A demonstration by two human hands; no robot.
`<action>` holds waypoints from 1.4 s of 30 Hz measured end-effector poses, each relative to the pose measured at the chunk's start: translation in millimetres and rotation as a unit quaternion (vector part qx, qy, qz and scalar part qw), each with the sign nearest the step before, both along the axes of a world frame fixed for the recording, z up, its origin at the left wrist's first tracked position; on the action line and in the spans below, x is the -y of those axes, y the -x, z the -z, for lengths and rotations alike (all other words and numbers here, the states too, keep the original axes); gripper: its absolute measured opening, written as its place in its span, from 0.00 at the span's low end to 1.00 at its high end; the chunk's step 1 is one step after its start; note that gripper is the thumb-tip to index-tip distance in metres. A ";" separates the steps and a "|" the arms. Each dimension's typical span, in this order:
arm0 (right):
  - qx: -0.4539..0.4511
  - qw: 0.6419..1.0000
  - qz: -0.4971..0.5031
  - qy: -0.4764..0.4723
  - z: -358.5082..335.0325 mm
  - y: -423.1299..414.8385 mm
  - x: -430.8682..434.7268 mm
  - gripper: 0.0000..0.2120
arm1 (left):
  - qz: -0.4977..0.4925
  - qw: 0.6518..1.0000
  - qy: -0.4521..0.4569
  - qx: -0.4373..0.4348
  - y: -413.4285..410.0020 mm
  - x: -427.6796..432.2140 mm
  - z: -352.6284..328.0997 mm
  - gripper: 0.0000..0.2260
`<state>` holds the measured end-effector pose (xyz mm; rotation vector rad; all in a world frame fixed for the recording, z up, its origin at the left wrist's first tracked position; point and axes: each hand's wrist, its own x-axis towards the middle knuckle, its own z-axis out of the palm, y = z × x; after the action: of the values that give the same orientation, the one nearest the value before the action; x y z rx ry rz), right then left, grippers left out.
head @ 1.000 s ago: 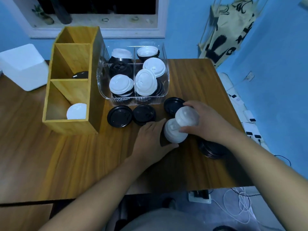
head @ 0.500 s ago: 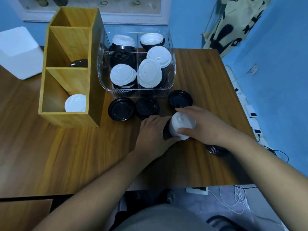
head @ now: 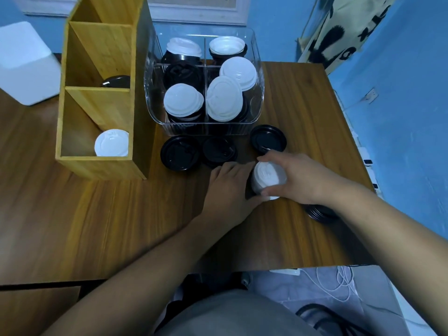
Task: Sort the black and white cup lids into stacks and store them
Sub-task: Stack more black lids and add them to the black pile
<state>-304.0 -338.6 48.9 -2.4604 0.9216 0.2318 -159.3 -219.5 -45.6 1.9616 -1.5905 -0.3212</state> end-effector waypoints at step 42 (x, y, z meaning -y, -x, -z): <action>0.132 0.949 0.261 0.121 26.9 142.8 53.8 0.25 | 0.014 0.994 -0.038 0.103 7.7 -3.3 -7.9 0.30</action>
<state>-446.8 -392.4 21.9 -2.2723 1.4974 -0.4055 -167.0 -216.2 -37.7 2.0874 -1.7593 -0.1978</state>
